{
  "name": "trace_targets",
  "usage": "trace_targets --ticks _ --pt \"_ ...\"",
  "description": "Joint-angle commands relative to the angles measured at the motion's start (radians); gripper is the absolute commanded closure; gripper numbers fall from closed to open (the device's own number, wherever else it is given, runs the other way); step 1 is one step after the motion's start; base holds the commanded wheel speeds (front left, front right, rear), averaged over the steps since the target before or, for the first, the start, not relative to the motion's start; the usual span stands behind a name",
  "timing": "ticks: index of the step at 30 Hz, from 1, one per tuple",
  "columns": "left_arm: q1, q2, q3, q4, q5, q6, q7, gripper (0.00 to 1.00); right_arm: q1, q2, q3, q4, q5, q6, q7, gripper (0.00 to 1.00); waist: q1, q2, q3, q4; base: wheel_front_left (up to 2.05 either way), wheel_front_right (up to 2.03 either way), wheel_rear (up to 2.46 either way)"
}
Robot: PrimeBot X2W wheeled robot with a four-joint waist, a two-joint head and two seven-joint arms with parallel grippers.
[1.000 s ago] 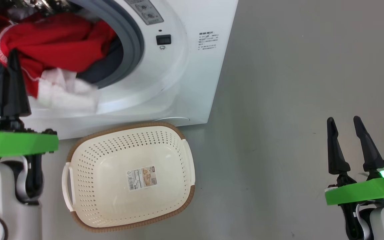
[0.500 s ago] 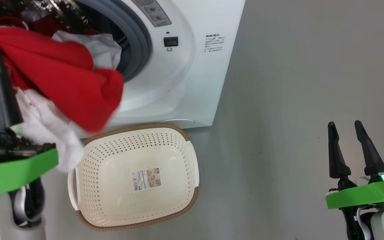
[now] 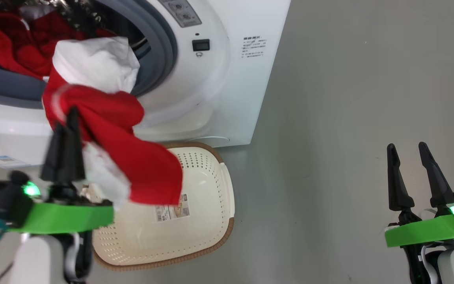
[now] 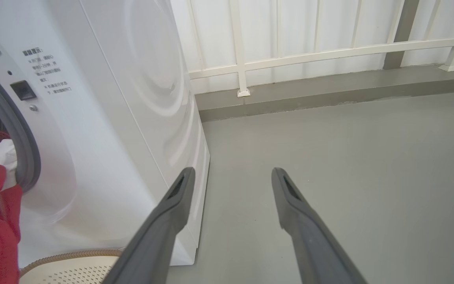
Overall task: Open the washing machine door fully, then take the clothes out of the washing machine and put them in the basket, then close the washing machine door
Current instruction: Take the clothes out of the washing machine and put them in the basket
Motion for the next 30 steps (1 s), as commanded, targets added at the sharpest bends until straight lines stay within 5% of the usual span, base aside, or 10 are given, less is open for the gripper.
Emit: trace_targets --ticks 1,30 --pt "0.015 0.018 0.017 0.003 0.006 -0.006 -0.005 1.00 -0.005 -0.004 0.023 -0.026 0.008 0.006 -0.006 0.00 0.0000 0.0000 0.008 -0.002 0.00 0.00 0.00" --pt "-0.195 0.016 -0.056 0.656 -0.019 -0.006 -0.005 1.00 -0.091 -0.004 0.037 -0.044 0.015 0.006 -0.006 0.00 0.0000 0.0000 0.197 -0.019 0.00 0.00 0.00"
